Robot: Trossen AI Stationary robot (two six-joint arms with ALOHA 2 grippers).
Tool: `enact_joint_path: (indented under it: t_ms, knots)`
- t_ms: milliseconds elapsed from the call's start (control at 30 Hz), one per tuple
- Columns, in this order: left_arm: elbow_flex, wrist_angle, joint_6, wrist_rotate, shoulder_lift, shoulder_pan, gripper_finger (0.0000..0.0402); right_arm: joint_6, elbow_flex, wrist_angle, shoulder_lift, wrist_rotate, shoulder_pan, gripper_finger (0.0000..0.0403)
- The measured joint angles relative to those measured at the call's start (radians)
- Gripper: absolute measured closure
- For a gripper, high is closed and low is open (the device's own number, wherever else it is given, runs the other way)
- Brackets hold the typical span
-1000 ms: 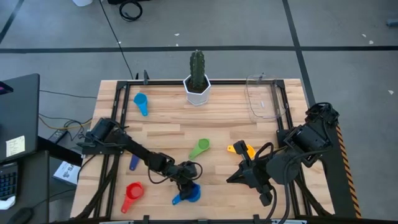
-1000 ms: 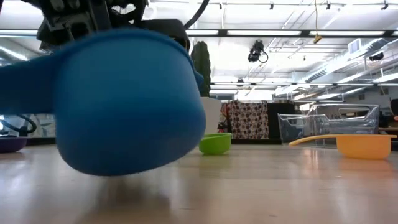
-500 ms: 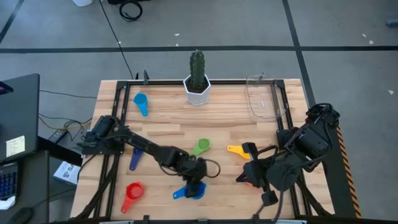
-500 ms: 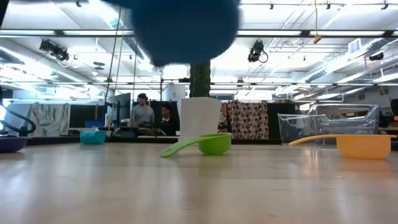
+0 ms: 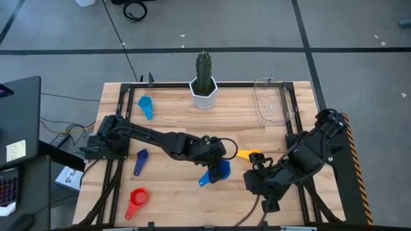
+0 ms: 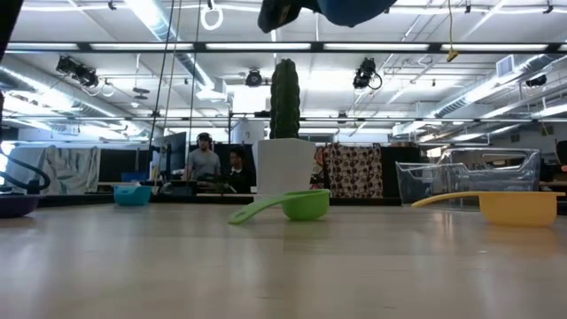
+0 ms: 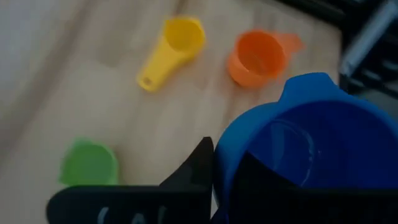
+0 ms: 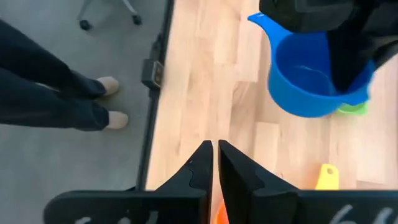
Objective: Nest measuring cups in basket
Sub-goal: Stack the blue measuring cup on top of the orange measuring cup
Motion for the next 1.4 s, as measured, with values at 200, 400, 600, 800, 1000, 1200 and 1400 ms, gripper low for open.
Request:
enact_joint_path:
  t_ms: [200, 400, 600, 800, 1000, 1200, 1400]
  knots:
    - [0.028, 0.006, -0.02, -0.198, 0.0, 0.029, 0.0381, 0.001, -0.062, 0.004, 0.0, 0.076, -0.007, 0.0373]
    - [0.046, 0.013, -0.127, -0.477, 0.0, 0.088, 0.0381, 0.013, -0.098, 0.004, -0.001, 0.186, -0.007, 0.0389]
    - [0.047, 0.074, -0.166, -0.488, 0.0, 0.183, 0.0381, 0.011, -0.127, -0.013, -0.001, 0.26, -0.007, 0.0394]
    - [0.047, 0.16, -0.166, -0.477, 0.0, 0.263, 0.0381, 0.109, -0.155, -0.103, -0.001, 0.434, -0.005, 0.0396]
    - [0.048, 0.263, -0.12, -0.441, -0.021, 0.307, 0.0381, 0.34, -0.209, -0.251, -0.001, 0.591, -0.005, 0.0398]
    - [0.049, 0.336, -0.078, -0.42, -0.04, 0.314, 0.0381, 0.345, -0.283, -0.254, -0.007, 0.573, -0.033, 0.0382]
    - [0.048, 0.344, -0.007, -0.405, -0.058, 0.296, 0.0381, 0.342, -0.338, -0.254, -0.006, 0.574, -0.101, 0.0336]
